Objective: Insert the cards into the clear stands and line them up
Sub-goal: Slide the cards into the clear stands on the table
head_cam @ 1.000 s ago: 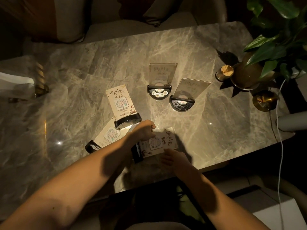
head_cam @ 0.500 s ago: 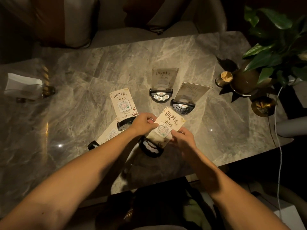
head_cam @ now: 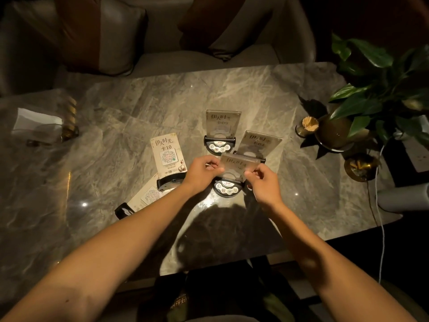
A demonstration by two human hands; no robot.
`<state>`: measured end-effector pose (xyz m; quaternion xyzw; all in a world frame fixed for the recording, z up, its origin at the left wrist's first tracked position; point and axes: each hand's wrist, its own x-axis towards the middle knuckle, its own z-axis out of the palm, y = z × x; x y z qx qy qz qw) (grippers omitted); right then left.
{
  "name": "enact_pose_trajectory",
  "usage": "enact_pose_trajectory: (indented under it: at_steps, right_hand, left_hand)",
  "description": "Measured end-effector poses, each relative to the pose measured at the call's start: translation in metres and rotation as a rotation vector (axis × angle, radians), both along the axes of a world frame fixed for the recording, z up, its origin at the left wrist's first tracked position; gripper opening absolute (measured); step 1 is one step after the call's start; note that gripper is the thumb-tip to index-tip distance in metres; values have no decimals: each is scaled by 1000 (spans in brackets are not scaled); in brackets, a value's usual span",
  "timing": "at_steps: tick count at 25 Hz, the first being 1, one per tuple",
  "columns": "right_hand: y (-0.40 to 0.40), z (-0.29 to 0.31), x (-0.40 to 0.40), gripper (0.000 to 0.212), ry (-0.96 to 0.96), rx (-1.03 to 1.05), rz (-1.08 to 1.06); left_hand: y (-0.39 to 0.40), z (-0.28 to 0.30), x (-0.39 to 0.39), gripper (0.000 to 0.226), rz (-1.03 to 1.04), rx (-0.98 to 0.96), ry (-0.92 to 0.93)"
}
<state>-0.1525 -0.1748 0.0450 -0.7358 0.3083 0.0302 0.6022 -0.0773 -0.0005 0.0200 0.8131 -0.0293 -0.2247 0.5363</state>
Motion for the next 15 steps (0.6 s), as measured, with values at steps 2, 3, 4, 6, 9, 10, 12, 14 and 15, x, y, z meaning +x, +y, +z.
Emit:
enact_pose_trajectory:
  at_steps: [2,3,4,6,9,10,12,14,15]
  right_hand:
    - [-1,-4,-5,8,9,-8,36]
    - [-1,-5,-6,7,21,-18,56]
    - [0,-6,-8,4,37,-20,71]
    - [2,-11,-11,4,63,14,59]
    - [14,-15,-19,6,209,83,-32]
    - [18,-21,-26,2,264,92,23]
    - [32,-22,-34,14,324,59,305]
    - [59,-14,-17,21,335,89,477]
    - [76,-11,-3,22,326,78,516]
  left_hand:
    - [1,0,-7,15,27,12,23]
    - [3,-1,-9,10,39,14,44]
    - [6,-2,-9,9,49,16,65]
    - [12,-1,-9,18,54,21,87]
    - [21,1,-7,26,70,32,94]
    - [26,2,-5,26,92,40,98]
    - [42,5,4,22,179,-2,115]
    - [62,6,18,14,327,-78,148]
    - [75,4,28,12,421,-94,159]
